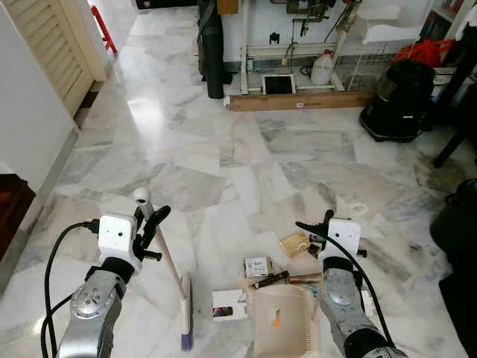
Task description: Sweep floor
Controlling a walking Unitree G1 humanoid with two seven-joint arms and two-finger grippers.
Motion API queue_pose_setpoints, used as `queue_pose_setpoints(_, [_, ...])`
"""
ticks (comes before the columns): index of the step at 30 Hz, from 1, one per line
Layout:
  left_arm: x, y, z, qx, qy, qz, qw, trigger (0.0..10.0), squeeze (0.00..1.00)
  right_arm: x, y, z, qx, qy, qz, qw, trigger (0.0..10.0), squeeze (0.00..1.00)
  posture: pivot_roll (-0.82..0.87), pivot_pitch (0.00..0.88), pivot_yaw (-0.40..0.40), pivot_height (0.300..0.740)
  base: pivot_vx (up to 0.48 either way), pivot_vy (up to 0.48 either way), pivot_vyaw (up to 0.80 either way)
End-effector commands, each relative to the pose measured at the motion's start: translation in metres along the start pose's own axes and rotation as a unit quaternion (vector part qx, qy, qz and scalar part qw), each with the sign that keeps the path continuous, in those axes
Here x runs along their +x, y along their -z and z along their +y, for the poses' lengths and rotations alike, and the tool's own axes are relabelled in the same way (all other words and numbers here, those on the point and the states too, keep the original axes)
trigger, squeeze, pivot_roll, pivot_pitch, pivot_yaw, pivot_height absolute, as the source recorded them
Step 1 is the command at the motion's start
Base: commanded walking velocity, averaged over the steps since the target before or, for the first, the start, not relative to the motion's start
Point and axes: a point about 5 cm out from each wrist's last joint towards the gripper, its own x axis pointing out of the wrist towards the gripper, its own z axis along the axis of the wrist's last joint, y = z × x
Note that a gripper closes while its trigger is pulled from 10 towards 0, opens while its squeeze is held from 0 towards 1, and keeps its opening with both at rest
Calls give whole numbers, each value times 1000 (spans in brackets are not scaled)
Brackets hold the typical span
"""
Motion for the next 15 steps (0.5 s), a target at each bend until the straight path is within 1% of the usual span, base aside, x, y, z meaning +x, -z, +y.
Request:
queue_pose_setpoints(1, [-1, -11, 2, 14, 2, -20, 1000, 10000, 0, 7, -12, 1, 6, 1, -28, 1000, 10000, 0, 196, 104, 46, 740, 0, 0, 0])
queue_pose_setpoints(6, [-2, -11, 0, 9, 6, -17, 1000, 10000, 0, 7, -10, -1, 1, 1, -25, 1000, 10000, 0, 199, 110, 45, 740, 0, 0, 0])
queue_pose_setpoints(11, [-3, -6, -2, -29, 9, 0, 1000, 10000, 0, 3, -4, -1, -4, 0, -16, 1000, 10000, 0, 202, 113, 49, 740, 0, 0, 0])
queue_pose_setpoints(15, [-4, -6, 2, -55, 1, 5, 998, 10000, 0, -3, 4, 0, -8, -6, 1, 1000, 10000, 0, 208, 118, 52, 740, 0, 0, 0])
